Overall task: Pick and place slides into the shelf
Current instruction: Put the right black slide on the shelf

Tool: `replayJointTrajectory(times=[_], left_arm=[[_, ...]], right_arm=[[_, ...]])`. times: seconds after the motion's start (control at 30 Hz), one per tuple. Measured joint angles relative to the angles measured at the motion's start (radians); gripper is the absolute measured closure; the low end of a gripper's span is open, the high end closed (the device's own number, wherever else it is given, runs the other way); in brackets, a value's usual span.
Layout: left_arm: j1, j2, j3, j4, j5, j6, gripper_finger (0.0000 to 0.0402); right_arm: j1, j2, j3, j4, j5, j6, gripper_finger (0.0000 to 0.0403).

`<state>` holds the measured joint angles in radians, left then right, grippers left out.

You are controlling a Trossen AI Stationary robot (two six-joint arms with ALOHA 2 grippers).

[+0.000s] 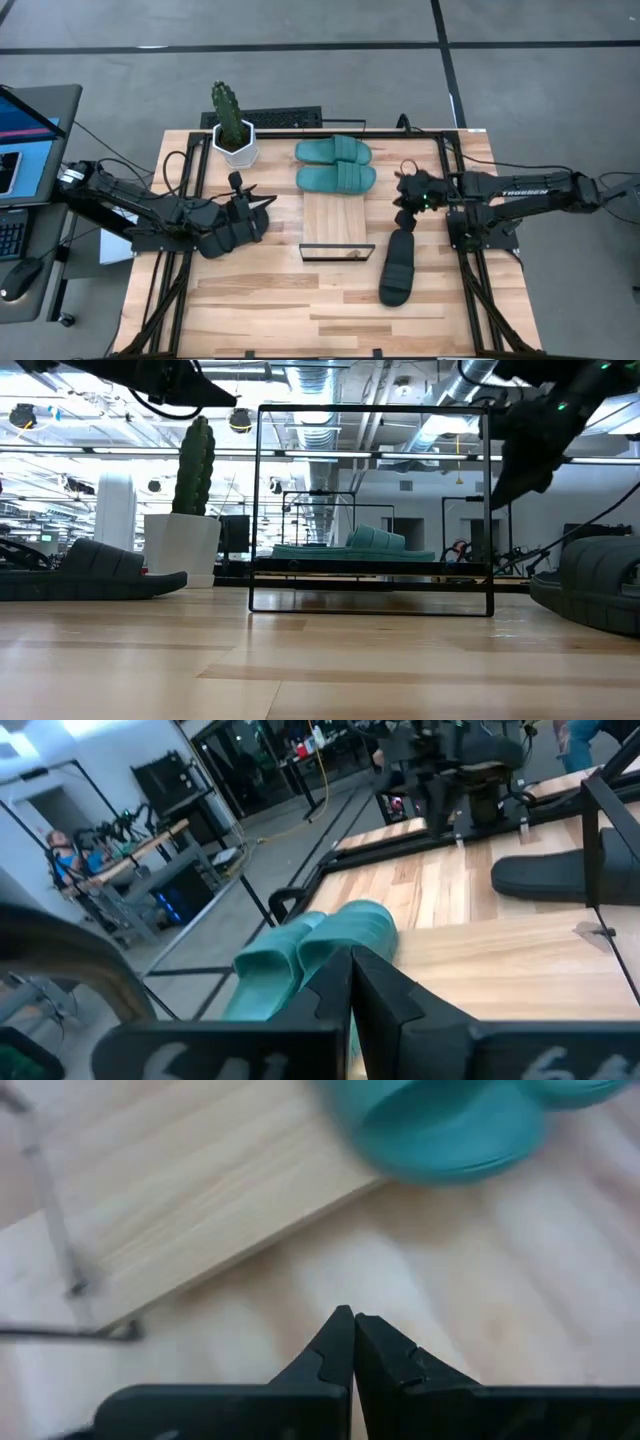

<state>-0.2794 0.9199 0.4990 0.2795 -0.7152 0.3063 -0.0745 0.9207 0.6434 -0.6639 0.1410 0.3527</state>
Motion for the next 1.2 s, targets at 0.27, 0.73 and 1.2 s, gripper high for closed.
replayJointTrajectory(times=[0.27, 0.73, 1.2], left_arm=[[0.0, 0.0, 0.0, 0.035, 0.0, 0.066, 0.0401], [0.0, 0.0, 0.0, 0.035, 0.001, 0.077, 0.0402], [0.001, 0.0, 0.0, 0.034, 0.001, 0.08, 0.0401]], right_arm=[[0.289, 0.0, 0.0, -0.011, -0.008, 0.152, 0.0403], [0.749, 0.051, 0.0, 0.164, 0.0, 0.407, 0.0403], [0.808, 0.399, 0.0, 0.32, -0.089, 0.67, 0.0403]])
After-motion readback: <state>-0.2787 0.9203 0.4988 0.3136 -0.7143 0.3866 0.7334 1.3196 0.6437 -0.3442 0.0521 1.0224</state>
